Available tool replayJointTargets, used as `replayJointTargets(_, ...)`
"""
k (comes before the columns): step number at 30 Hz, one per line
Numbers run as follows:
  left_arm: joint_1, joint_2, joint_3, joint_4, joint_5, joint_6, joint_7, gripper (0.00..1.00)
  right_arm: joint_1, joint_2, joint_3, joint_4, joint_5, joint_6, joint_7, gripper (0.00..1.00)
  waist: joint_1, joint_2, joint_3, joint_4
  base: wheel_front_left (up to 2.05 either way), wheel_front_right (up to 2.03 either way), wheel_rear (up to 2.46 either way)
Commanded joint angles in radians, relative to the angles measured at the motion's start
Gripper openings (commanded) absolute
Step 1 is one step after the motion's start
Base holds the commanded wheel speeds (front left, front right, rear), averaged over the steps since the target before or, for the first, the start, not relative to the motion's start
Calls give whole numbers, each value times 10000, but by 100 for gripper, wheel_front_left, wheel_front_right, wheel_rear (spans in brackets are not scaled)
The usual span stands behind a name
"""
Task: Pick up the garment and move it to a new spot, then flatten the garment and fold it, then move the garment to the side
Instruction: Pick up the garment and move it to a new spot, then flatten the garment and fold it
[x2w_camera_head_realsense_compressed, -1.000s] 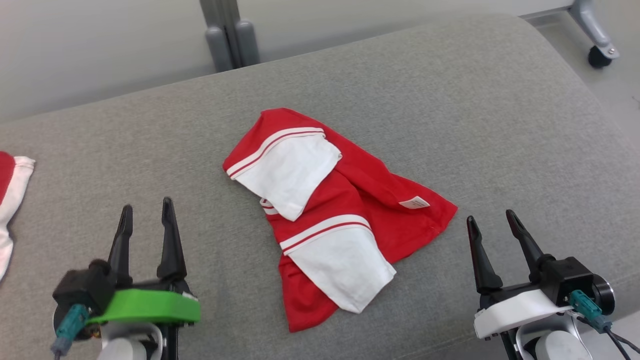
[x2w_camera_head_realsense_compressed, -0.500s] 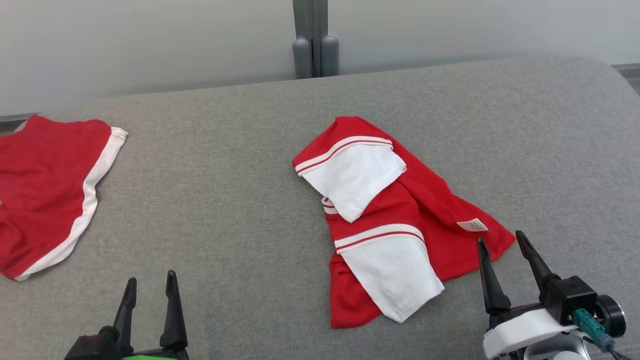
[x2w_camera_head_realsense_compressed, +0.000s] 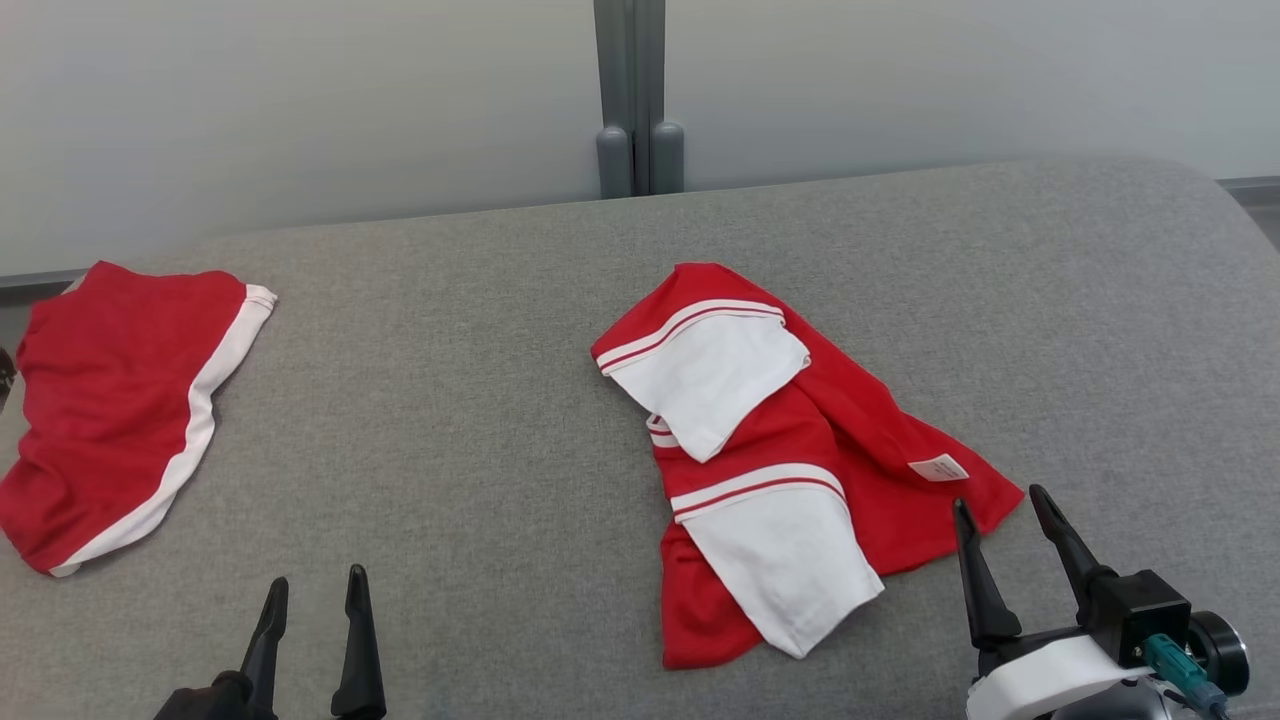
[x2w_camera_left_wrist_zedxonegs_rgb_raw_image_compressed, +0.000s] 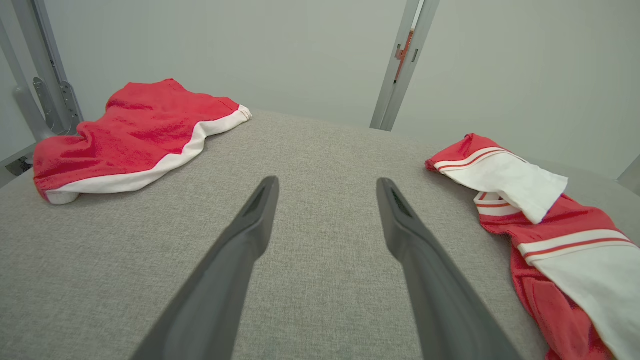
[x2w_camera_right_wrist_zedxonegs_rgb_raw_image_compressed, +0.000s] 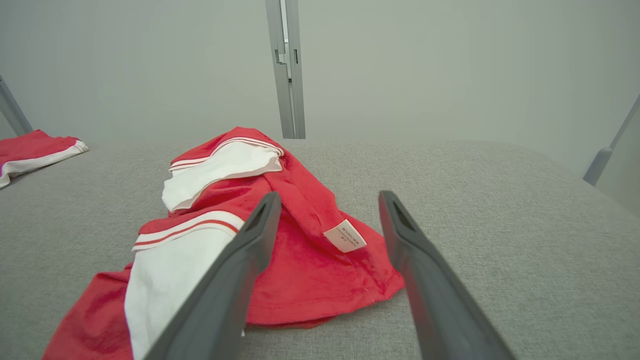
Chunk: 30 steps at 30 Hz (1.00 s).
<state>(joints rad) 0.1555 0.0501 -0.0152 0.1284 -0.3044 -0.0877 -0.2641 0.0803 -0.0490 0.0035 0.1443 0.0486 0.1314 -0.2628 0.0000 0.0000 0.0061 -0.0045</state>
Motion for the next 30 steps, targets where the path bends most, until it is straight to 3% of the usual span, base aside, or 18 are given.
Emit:
replayJointTargets(1,125,6,-7,25,52,-81,-5,100,76,-23,-2,3,32,-14,-33,100,0,0,-15,-74,0,0,0)
replayJointTargets(22,-127,7,-290,206,39,-250,-5,100,58,-23,24,3,149,-14,-33,100,0,0,32,-273,0,0,0)
replayJointTargets(26,-362,6,-948,208,-483,-305,-5,100,19,-23,36,16,140,-14,-33,100,0,0,70,-270,0,0,0)
replayJointTargets(30,-752,5,-2458,448,-1453,-376,-5,100,-16,-23,108,53,140,-14,-31,100,0,0,111,-308,0,0,0)
